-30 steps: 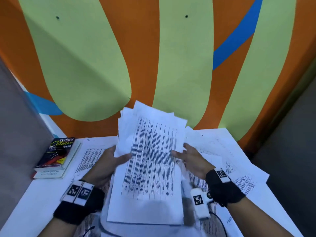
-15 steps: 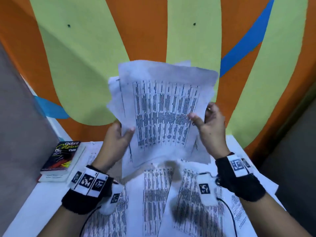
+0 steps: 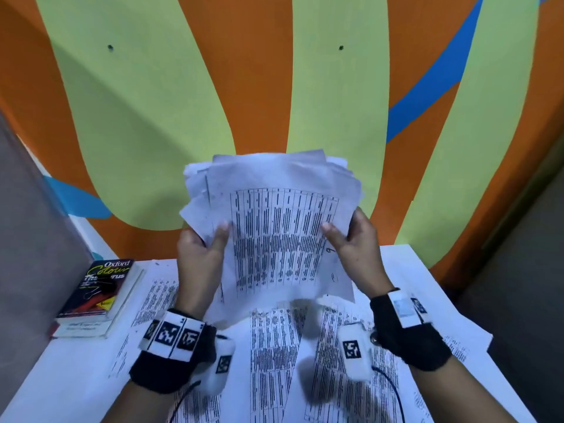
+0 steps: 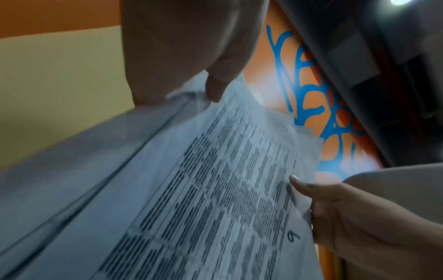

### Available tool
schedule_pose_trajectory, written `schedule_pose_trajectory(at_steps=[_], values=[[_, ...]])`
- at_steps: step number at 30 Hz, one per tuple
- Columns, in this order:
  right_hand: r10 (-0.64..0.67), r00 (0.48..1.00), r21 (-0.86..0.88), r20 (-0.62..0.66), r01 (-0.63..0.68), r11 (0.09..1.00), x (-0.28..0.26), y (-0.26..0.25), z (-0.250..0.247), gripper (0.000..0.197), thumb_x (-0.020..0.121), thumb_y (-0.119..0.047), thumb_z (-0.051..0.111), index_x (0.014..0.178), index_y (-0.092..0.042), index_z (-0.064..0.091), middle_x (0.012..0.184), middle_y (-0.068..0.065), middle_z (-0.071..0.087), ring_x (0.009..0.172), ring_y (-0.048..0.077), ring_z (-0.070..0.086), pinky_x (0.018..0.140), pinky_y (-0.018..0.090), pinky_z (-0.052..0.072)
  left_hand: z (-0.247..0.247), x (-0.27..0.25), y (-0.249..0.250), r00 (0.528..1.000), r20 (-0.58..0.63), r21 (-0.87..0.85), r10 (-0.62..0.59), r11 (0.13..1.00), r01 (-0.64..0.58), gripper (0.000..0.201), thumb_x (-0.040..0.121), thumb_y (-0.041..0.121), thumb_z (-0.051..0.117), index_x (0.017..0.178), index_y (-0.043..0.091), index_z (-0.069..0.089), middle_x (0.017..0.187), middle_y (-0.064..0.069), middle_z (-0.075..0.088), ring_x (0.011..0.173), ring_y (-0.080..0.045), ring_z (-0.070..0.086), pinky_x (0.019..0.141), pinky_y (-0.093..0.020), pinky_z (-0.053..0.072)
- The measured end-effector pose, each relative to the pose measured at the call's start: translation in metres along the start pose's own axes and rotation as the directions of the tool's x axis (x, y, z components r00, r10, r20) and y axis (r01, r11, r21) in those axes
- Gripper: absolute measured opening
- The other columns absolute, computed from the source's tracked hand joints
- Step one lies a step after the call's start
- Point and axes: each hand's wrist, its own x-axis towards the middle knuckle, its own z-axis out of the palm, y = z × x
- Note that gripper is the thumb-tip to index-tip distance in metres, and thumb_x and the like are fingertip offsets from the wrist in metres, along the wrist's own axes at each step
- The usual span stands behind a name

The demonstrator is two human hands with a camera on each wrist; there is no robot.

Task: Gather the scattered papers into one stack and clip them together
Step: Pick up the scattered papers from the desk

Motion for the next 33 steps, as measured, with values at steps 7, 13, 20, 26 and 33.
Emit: schedule_pose_trajectory(at_steps=[7,13,20,26,33], values=[[0.115,0.986,-0.03,0.119,-0.113,0.993,-0.009,0.018,0.013,0.025,0.095,-0.007,0.055,0.118,-0.015,0.053,0.102,0.002,0.064,0.09,0.005,0.058,0.082,0.028,0.049,0.001,-0.011,-0.02,0.994,0.02,0.119,-0.104,0.988,0.101,0.032,0.091,0.024,0.063,0.07,0.001,0.054,0.056,-0.008,0.035,0.049,-0.006,0.038,0.049,-0.024,0.028],[-0.009,1.0,0.063,-0.018,0.01,0.998,0.002,0.003,0.018,0.018,0.095,-0.01,0.056,0.112,-0.009,0.05,0.086,0.0,0.057,0.074,0.002,0.054,0.069,0.017,0.043,-0.005,0.004,0.003,0.998,-0.026,0.013,-0.048,0.999,0.049,0.037,0.089,0.01,0.066,0.12,0.005,0.047,0.104,0.003,0.065,0.09,0.006,0.062,0.08,-0.014,0.05],[0.032,0.99,-0.061,0.135,-0.024,0.998,-0.004,0.007,0.032,0.046,0.099,-0.004,0.041,0.143,-0.011,0.032,0.087,0.001,0.056,0.063,-0.005,0.048,0.069,0.021,0.04,-0.009,0.01,0.002,0.993,0.092,0.106,-0.07,0.993,0.06,0.045,0.088,0.009,0.062,0.13,0.007,0.046,0.116,-0.01,0.063,0.105,-0.025,0.061,0.087,-0.026,0.05],[0.039,0.988,0.105,0.147,-0.055,0.993,0.004,-0.001,0.032,0.056,0.095,0.0,0.051,0.142,-0.02,0.029,0.14,-0.001,0.046,0.126,0.003,0.048,0.104,0.028,0.045,-0.009,0.014,0.008,0.994,0.079,0.085,-0.074,0.994,0.067,0.042,0.088,-0.002,0.06,0.122,0.015,0.04,0.103,0.014,0.057,0.101,-0.011,0.062,0.079,-0.016,0.047],[-0.081,0.996,0.081,-0.025,0.083,0.993,0.006,-0.019,0.029,0.019,0.096,-0.009,0.053,0.115,-0.008,0.049,0.088,0.001,0.058,0.083,0.007,0.059,0.07,0.022,0.047,-0.013,0.018,0.026,0.999,0.005,-0.011,0.032,0.999,-0.031,0.036,0.09,0.005,0.062,0.117,0.019,0.043,0.103,0.01,0.061,0.09,0.006,0.059,0.076,-0.014,0.048]])
